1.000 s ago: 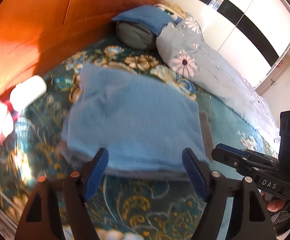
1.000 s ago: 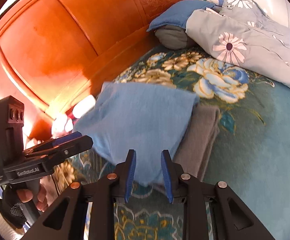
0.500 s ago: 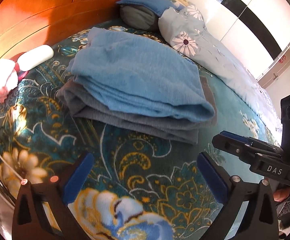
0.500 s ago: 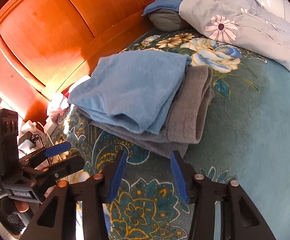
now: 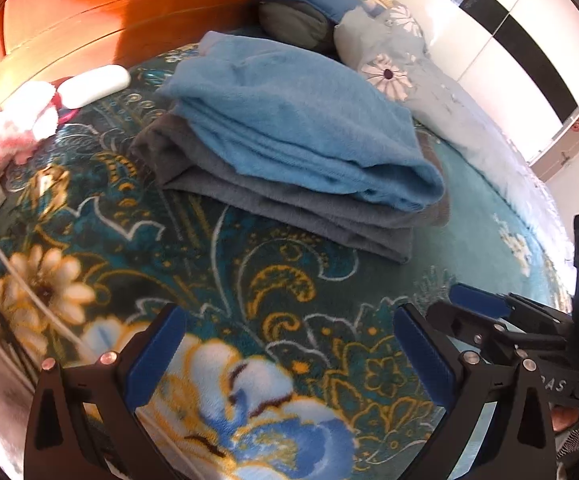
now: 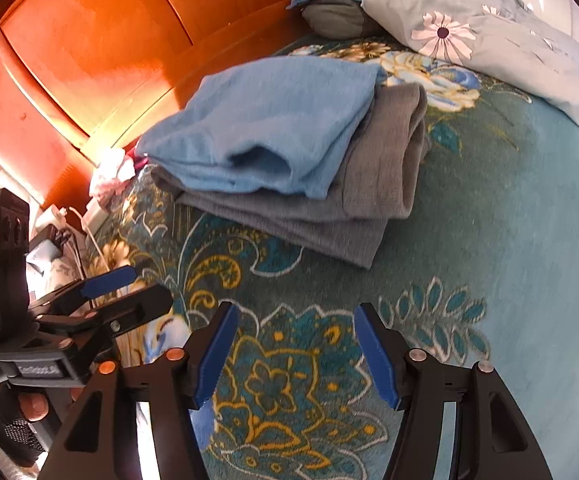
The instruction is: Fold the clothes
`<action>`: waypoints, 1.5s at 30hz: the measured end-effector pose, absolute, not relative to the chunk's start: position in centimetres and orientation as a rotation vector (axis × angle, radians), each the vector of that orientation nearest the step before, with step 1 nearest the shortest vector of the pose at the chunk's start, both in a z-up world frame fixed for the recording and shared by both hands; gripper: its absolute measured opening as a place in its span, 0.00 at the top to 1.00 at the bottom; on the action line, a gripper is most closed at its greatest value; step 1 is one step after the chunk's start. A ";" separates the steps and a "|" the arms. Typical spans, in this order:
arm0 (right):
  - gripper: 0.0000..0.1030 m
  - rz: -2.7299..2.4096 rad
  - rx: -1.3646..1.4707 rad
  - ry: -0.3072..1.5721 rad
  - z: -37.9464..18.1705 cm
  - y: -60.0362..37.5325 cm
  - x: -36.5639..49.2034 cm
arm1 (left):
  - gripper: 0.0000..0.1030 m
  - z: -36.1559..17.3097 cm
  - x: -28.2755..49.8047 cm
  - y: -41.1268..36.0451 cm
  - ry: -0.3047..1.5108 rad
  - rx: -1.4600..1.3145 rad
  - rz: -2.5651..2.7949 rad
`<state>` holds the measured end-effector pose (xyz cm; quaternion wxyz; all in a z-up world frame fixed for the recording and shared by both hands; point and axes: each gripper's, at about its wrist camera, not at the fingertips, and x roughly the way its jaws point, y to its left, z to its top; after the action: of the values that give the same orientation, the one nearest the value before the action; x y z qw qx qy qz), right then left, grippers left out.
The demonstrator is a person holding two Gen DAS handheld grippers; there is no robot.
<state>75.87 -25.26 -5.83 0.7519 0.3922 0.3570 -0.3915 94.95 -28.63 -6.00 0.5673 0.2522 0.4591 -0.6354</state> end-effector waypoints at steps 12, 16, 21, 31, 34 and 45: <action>0.37 -0.839 0.891 0.826 -7.5 -22.5 75.4 | 0.00 -7.3 95.9 -27.7 1.124 0.550 -1.402; 0.37 -0.840 0.896 0.837 -7.9 -22.1 75.2 | 0.00 -7.3 95.6 -27.6 1.097 0.568 -1.387; 0.37 -0.838 0.895 0.850 -8.1 -21.9 75.0 | 0.00 -7.6 95.3 -27.5 1.093 0.587 -1.376; 0.37 -0.838 0.889 0.857 -8.1 -22.2 74.6 | 0.00 -8.2 94.5 -27.7 1.054 0.665 -1.323; 0.37 -0.836 0.890 0.857 -8.1 -22.3 74.5 | 0.00 -8.2 94.3 -27.8 1.041 0.678 -1.316; 0.37 -0.834 0.899 0.861 -8.4 -22.5 74.2 | 0.00 -8.1 94.2 -28.0 1.005 0.685 -1.290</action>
<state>74.16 -22.54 -8.35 0.7321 0.4087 0.3913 -0.3792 94.15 -28.03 -8.15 0.6322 0.2996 0.4392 -0.5636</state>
